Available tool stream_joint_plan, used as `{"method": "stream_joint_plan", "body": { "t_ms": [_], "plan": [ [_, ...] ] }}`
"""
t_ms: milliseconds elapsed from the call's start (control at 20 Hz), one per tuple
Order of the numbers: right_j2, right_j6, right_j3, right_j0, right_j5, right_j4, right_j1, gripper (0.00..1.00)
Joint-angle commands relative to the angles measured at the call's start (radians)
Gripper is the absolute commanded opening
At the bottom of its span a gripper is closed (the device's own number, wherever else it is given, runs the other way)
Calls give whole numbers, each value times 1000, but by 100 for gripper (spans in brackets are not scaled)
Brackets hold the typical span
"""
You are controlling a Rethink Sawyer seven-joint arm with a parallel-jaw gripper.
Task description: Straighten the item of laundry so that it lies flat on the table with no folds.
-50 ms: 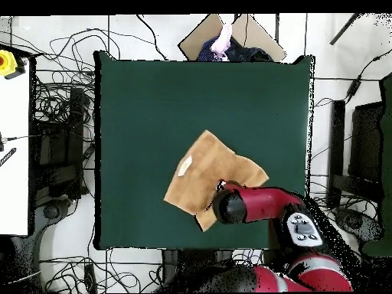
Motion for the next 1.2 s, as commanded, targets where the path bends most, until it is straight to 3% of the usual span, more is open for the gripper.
{"method": "stream_joint_plan", "body": {
  "t_ms": [50,150,450,750,800,950,1200],
  "plan": [
    [151,-166,-42,-29,72,-102,95,0],
    [172,-132,-46,-45,13,-108,116,0],
    [154,-16,-127,8,-126,-126,204,0],
    [155,11,-128,33,-125,-104,213,0],
    [162,9,-125,28,-120,-102,212,100],
    [190,22,-87,24,-73,-62,166,100],
    [139,58,-30,133,90,20,-13,100]
  ]
}}
